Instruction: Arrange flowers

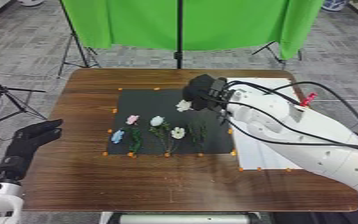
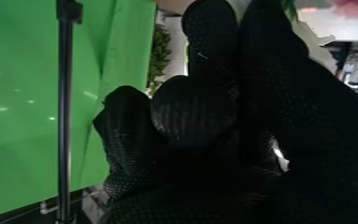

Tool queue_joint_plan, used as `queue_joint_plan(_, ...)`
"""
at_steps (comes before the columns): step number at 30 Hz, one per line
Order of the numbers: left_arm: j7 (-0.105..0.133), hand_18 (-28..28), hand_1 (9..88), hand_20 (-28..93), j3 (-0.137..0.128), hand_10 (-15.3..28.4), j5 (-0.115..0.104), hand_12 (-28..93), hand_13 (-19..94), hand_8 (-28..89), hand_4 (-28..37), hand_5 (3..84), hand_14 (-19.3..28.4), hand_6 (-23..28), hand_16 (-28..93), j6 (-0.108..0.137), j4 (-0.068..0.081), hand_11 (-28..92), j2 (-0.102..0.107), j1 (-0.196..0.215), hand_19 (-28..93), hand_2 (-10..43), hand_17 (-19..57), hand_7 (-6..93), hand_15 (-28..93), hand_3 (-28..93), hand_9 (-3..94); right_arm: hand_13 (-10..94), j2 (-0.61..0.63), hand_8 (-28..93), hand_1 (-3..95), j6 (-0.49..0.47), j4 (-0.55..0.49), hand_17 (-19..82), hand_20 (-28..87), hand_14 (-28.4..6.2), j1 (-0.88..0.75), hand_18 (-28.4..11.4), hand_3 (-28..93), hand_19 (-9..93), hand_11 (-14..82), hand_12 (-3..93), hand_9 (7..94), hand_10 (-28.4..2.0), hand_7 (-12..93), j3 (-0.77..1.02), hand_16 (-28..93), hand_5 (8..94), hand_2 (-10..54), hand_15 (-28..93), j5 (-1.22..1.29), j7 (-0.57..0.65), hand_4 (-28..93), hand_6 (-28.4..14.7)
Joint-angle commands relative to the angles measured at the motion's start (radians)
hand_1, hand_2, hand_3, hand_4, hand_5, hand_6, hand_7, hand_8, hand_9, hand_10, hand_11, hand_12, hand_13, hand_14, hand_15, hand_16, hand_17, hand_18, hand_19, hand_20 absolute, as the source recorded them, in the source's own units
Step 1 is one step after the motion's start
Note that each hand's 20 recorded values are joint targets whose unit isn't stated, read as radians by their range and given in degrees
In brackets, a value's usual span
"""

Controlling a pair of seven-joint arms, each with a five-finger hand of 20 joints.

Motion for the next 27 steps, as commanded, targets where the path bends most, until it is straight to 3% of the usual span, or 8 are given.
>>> queue_joint_plan(1, -0.007, 12.9, 40.0, 23, 0.0, 13.4, -0.002, 12, 39, -7, -16.1, 48.2, 17.2, 4.8, -1, -0.02, 0.002, 23, -0.006, 0.017, 16, 7.2, 13.5, 13.5, 24, 65, 44.9, 81, 0.033, 1, 58.5, -0.044, -0.018, 54, 57, -1.1, -0.012, -12.0, 61, 93, 14.4, 55.0, 79.7, -6.5, 33, -0.011, 38, 72.1, -9.5, 67, -0.052, 0.0, -23, 6.3)
queue_joint_plan(23, -0.013, 13.0, 40.0, 23, -0.003, 13.4, -0.002, 12, 39, -7, -15.9, 48.0, 17.2, 4.9, -1, -0.041, 0.005, 23, 0.003, 0.009, 16, 6.9, 13.4, 13.5, 23, 65, 45.0, 80, 0.062, 1, 52.9, -0.111, -0.056, 53, 55, -1.8, -0.089, -12.3, 61, 93, 11.7, 52.4, 76.7, -7.4, 32, 0.043, 37, 66.4, -9.5, 66, -0.059, 0.033, -20, 4.9)
queue_joint_plan(27, -0.008, 12.9, 40.0, 23, -0.001, 13.5, -0.001, 12, 39, -7, -15.9, 48.0, 17.2, 4.8, -1, -0.035, 0.003, 23, 0.001, 0.011, 16, 6.9, 13.4, 13.5, 24, 65, 45.0, 79, 0.06, 1, 51.2, -0.117, -0.057, 53, 54, -1.8, -0.093, -12.4, 62, 93, 16.8, 48.0, 73.8, -7.7, 32, 0.062, 37, 64.5, -9.5, 66, -0.047, 0.047, -21, 4.5)
